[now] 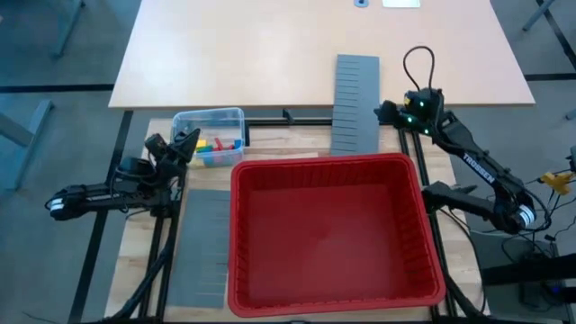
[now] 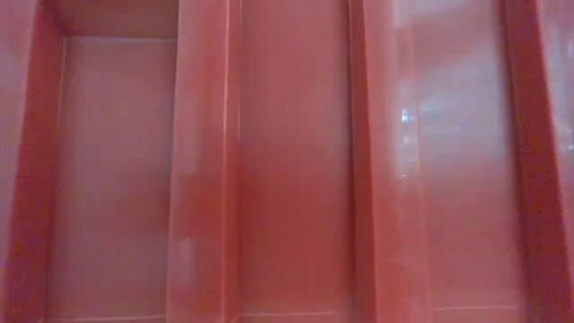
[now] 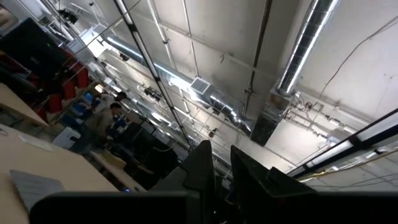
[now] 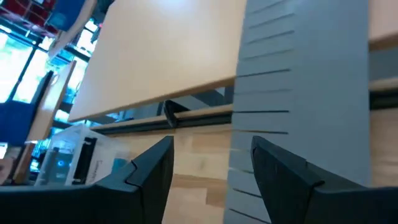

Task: Sort blocks
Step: Insert the bin divider into the red bin

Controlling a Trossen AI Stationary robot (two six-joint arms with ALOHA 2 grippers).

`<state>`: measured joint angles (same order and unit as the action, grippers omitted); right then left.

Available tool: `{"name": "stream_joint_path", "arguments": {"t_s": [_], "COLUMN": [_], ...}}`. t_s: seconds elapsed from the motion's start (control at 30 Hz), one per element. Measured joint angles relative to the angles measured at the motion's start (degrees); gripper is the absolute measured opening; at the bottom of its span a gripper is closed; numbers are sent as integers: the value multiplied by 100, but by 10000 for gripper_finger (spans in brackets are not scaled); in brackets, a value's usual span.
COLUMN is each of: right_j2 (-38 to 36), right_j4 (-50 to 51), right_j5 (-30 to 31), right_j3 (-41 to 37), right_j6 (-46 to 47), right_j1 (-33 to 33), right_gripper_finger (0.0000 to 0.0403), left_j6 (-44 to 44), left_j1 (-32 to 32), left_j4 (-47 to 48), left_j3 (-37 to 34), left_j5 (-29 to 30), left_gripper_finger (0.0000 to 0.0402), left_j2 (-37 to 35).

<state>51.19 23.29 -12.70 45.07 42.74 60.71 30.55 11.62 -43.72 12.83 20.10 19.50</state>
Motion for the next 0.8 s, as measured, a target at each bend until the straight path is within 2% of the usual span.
{"name": "stream_joint_path", "arguments": {"t_s": [0.17, 0.33, 0.63, 0.8], "right_j2": [10, 331, 1210, 1337], "right_j4": [-4, -21, 442, 425], "right_j5": [233, 550, 583, 160], "right_j3": [-198, -224, -229, -229], "right_j6": [71, 72, -286, -548], "right_j1": [54, 164, 142, 139], "right_gripper_finger": [190, 190, 190, 190], "left_j6": [5, 25, 26, 102], "left_j1": [0, 0, 0, 0], "left_j4": [-2, 11, 8, 9], "left_j3": [73, 121, 141, 141], "left_j5": [-2, -2, -11, -200], "left_gripper_finger": [59, 69, 73, 76], "left_j2": [-17, -23, -34, -36]}}
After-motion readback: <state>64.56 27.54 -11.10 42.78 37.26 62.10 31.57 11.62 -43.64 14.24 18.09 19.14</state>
